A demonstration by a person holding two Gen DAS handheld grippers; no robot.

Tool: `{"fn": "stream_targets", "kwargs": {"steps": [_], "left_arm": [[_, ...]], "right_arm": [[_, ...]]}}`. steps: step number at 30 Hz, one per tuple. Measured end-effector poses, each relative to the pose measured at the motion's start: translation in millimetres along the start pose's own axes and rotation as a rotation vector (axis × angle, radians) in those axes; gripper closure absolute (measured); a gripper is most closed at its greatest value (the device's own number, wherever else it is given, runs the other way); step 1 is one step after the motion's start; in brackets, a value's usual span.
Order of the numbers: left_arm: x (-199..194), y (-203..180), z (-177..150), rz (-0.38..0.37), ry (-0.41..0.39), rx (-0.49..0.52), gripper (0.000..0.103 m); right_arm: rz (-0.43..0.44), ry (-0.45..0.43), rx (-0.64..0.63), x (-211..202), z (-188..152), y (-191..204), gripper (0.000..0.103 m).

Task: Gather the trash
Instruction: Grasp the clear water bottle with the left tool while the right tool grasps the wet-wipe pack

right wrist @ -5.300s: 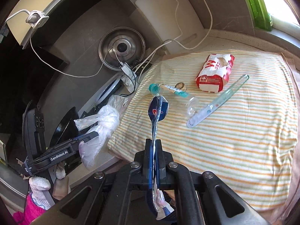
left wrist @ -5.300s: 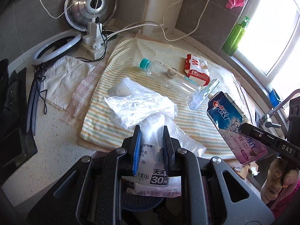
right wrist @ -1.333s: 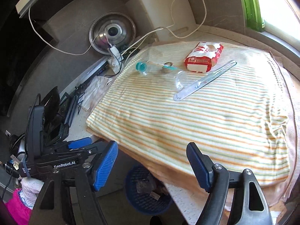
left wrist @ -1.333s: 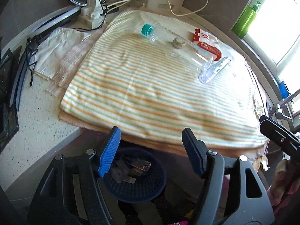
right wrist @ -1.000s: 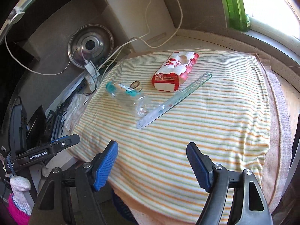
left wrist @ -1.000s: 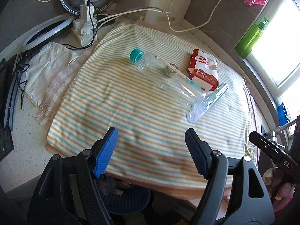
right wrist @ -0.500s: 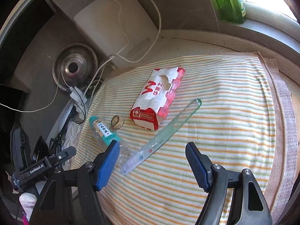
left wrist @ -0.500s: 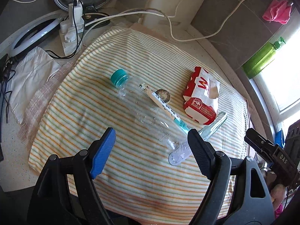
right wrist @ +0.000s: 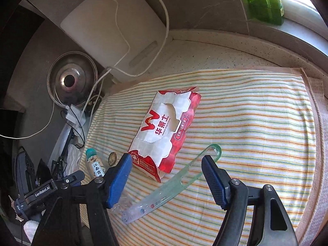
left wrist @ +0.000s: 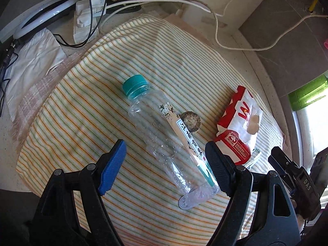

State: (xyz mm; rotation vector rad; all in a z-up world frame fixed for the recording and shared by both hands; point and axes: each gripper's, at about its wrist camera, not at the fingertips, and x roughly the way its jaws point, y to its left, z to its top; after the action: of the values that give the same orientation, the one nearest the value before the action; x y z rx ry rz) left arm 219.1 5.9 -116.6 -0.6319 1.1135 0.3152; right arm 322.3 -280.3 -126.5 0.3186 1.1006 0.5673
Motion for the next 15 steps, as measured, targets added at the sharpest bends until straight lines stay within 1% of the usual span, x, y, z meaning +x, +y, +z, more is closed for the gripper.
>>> {"fn": "stream_targets", "kwargs": {"steps": [3,6,9,11,13,15], "left_arm": [[10,-2,2,0.015,0.012,-0.018,0.022],[19,-4,3,0.042,0.024,-0.030,0.022],[31,-5,3,0.044,0.054,-0.056,0.022],[36,-5,1,0.041,0.066,-0.065,0.022],[40,-5,1,0.033,0.068,-0.077,0.022],[42,-4,0,0.023,0.071,-0.095,0.022]], "right_arm": [[-0.005,0.020,-0.004,13,5,-1,0.031],[0.010,0.032,0.006,23,10,-4,0.031],[0.008,0.045,0.005,34,15,-5,0.032],[0.001,0.058,0.006,43,18,-6,0.037],[-0.002,0.069,0.015,50,20,-9,0.038],[0.001,0.082,0.029,56,21,-12,0.042]]}}
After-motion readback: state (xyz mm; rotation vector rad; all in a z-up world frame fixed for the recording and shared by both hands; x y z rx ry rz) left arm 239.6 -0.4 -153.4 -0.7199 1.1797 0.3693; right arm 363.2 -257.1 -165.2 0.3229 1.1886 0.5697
